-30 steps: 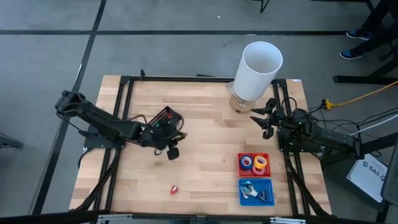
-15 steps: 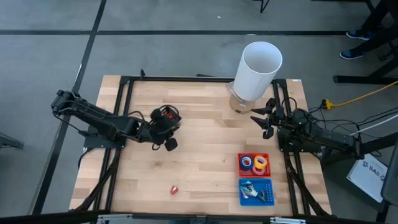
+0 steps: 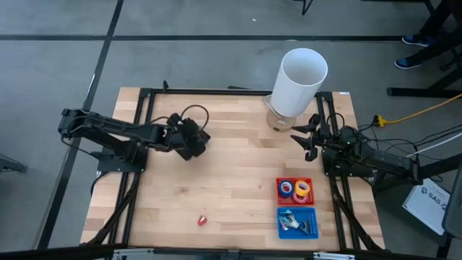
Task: Pick and place Stapler, Stapler remover, tape
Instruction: Put the yellow stapler into the black basket
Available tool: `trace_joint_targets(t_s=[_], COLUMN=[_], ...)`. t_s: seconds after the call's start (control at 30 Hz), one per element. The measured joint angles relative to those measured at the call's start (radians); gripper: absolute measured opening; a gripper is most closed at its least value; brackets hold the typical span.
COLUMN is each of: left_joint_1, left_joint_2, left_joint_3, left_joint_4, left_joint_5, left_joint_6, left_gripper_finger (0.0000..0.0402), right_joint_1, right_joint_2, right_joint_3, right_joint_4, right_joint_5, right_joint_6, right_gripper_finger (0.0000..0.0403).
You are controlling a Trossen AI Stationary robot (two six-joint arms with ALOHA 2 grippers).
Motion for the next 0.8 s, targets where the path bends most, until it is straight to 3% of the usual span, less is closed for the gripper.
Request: trace_joint_targets(t_s=[0.33, 0.8], left_joint_1=[0.071, 0.071], left_joint_2=[0.001, 0.001], left_joint_3=[-0.093, -0.291], left_joint_4=[0.028, 0.234], left_joint_5=[0.042, 0.170], left_joint_6=[-0.045, -0.162], left_gripper_finger=[0.0074, 0.0074], right_joint_1=[0.000, 0.000], right_joint_2=[0.000, 0.000], right_joint_3=[0.000, 0.000], right_joint_4=[0.000, 0.000], right_joint_5=[0.000, 0.000], right_joint_6=[0.000, 0.000], right_gripper_finger=[0.0171, 0.0171])
